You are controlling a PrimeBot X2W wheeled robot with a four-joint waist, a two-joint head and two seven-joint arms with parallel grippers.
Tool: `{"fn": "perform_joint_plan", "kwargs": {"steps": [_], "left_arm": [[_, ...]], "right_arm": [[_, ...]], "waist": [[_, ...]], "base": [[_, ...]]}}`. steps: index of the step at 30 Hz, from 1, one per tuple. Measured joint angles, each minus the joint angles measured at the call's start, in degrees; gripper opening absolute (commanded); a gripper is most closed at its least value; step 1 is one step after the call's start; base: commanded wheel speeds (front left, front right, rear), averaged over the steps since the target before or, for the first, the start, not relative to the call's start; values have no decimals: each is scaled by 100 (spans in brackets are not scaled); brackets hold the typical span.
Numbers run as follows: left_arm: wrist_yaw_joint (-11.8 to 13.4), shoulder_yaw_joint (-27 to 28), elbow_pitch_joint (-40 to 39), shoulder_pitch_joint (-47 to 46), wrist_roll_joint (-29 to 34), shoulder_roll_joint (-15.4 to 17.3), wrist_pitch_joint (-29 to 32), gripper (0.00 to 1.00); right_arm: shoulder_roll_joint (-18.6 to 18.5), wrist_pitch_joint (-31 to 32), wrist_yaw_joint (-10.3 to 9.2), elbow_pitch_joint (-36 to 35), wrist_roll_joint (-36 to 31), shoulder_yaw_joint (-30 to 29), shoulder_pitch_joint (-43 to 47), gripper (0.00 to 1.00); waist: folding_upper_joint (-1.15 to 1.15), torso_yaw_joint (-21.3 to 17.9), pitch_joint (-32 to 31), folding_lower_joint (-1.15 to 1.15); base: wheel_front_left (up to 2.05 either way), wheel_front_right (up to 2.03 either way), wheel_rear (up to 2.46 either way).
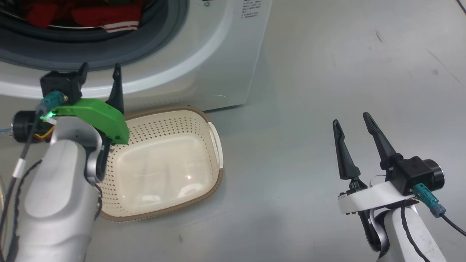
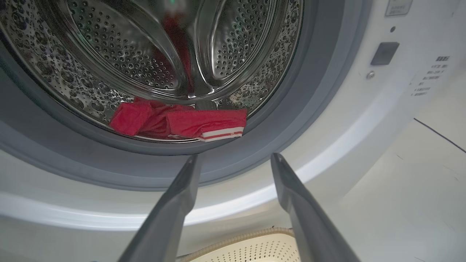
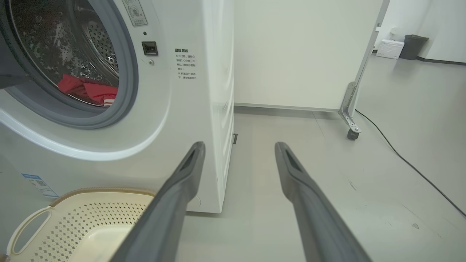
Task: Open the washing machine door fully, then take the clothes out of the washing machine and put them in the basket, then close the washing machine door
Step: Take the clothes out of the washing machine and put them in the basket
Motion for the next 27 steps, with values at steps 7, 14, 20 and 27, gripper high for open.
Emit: {"fn": "perform_joint_plan", "kwargs": {"steps": [7,14,20,27], "left_arm": [[-71,201,478,-694,-167,347,617,100],[-148,203,788,-1294,-171,626,1179,100],[-176,174,889,-1865,31,1047,1559,100],[-225,98,993,-2380,298,1474,1833,100]], "right_arm": [[-2,0,52,31,257,226,-276,100],[-2,0,54,68,332,368,-444,100],[-1,0,87,110,514,466,-574,100],[-1,0,87,187,634,582,-670,100]], "waist": [[0,-370,421,0],[0,-665,713,0],[0,-899,959,0],[0,-1135,1170,0]], "base": [[0,0,0],[0,0,0],[0,0,0],[0,0,0]]}}
